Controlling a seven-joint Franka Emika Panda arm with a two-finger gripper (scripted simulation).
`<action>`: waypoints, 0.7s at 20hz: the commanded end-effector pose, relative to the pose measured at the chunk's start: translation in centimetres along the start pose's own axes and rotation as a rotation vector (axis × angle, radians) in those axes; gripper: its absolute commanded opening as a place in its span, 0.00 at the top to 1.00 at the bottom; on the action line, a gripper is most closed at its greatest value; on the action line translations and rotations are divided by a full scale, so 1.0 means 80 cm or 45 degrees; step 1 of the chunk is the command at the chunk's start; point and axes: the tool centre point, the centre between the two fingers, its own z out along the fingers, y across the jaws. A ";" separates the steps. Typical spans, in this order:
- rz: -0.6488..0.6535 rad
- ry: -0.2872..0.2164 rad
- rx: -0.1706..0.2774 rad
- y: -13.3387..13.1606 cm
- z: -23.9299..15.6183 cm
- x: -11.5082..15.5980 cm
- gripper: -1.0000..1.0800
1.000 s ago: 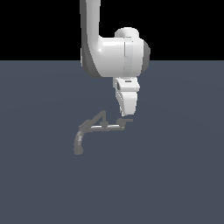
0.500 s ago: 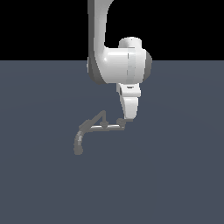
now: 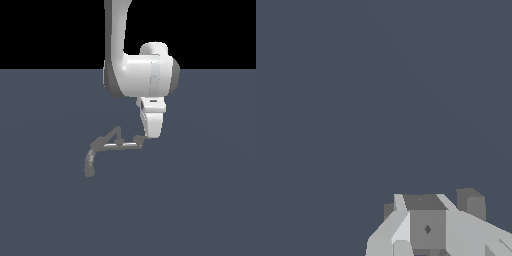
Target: Turn on the faucet by rotating a designated handle.
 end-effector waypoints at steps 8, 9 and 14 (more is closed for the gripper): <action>-0.001 -0.001 0.002 0.025 0.000 0.007 1.00; -0.001 -0.001 0.002 0.029 0.000 0.007 1.00; 0.001 0.000 0.001 0.051 0.000 0.008 1.00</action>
